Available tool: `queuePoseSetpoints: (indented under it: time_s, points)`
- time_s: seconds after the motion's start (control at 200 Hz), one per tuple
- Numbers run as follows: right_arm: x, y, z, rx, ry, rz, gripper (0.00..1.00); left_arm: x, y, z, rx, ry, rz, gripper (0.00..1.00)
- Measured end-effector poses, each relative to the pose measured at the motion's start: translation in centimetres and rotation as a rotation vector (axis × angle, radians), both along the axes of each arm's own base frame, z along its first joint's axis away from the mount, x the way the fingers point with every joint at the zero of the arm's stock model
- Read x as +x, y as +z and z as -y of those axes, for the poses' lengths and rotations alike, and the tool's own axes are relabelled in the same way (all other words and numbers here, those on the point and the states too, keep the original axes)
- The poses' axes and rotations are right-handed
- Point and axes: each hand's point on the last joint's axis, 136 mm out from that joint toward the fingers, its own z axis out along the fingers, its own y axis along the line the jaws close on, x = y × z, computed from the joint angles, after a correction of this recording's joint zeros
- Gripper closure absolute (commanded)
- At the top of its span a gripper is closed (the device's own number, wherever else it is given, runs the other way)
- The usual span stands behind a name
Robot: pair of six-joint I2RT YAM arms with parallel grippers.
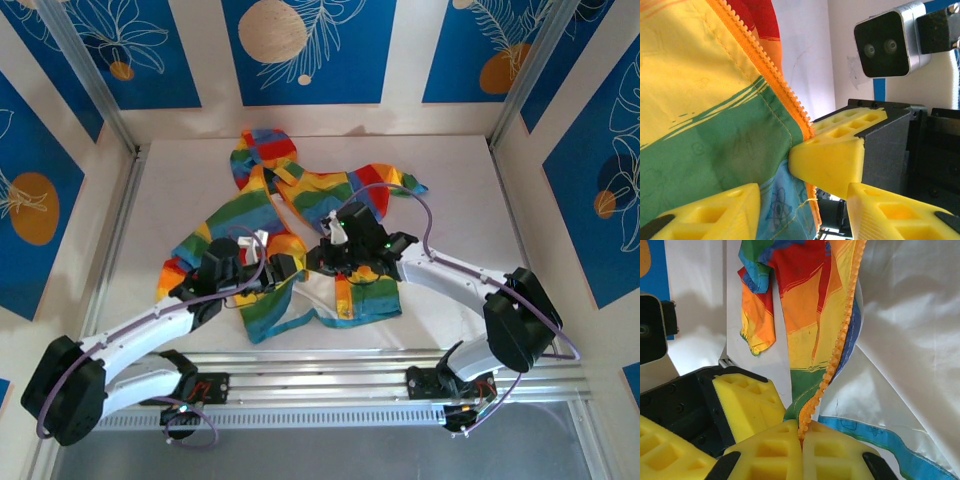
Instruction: Zip up the jacket
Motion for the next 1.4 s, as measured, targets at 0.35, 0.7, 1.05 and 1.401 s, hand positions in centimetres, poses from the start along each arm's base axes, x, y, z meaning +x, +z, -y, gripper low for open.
queuePoseSetpoints:
  time_s: [0.35, 0.7, 1.05, 1.401]
  points:
    - [0.1, -0.1, 0.0, 0.029, -0.017, -0.013, 1.0, -1.3, -0.9, -0.7, -0.031, 0.011, -0.048, 0.66]
    - [-0.2, 0.6, -0.6, 0.07, 0.016, -0.01, 1.0, -1.5, -0.4, 0.3, -0.096, -0.031, -0.07, 0.74]
    - [-0.1, 0.4, -0.4, 0.052, 0.025, -0.023, 0.75, -1.5, -0.4, 0.6, -0.108, -0.049, -0.072, 1.0]
    - [0.6, -1.6, 7.7, -0.221, -0.081, -0.076, 0.69, -2.3, -2.3, -0.8, -0.006, -0.029, -0.076, 1.0]
